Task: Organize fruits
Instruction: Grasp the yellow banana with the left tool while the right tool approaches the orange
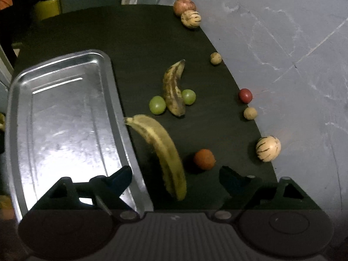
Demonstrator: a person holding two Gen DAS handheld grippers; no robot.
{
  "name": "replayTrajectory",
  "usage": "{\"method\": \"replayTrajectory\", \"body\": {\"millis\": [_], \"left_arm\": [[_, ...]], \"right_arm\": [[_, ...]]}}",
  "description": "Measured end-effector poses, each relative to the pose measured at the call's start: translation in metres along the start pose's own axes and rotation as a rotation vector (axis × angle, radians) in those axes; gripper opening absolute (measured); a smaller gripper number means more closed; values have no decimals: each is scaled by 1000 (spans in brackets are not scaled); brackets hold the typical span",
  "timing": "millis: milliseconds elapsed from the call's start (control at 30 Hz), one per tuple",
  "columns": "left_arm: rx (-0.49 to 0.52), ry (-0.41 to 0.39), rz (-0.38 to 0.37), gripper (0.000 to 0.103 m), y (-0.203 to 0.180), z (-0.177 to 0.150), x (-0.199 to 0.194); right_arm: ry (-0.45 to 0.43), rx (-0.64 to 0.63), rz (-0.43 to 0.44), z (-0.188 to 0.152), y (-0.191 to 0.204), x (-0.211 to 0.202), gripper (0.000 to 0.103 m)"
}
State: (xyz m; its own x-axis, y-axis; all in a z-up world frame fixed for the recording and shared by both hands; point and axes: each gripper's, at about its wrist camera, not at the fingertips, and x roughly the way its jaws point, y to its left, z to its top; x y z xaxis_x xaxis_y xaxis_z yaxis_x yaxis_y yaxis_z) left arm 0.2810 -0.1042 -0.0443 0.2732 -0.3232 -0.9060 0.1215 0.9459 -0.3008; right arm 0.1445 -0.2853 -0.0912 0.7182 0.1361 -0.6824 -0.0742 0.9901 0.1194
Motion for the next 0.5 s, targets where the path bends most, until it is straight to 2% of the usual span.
{"method": "replayTrajectory", "body": {"millis": [167,433,500], "left_arm": [[-27,15,-3,76,3,6,14],[-56,23,8,74,4,15,31],[-65,28,15,71,4,16,35]], "right_arm": [[15,-48,44,6,3,20,61],[39,-82,107,11,8,45,57],[48,-89,121,10,9,50,54]]}}
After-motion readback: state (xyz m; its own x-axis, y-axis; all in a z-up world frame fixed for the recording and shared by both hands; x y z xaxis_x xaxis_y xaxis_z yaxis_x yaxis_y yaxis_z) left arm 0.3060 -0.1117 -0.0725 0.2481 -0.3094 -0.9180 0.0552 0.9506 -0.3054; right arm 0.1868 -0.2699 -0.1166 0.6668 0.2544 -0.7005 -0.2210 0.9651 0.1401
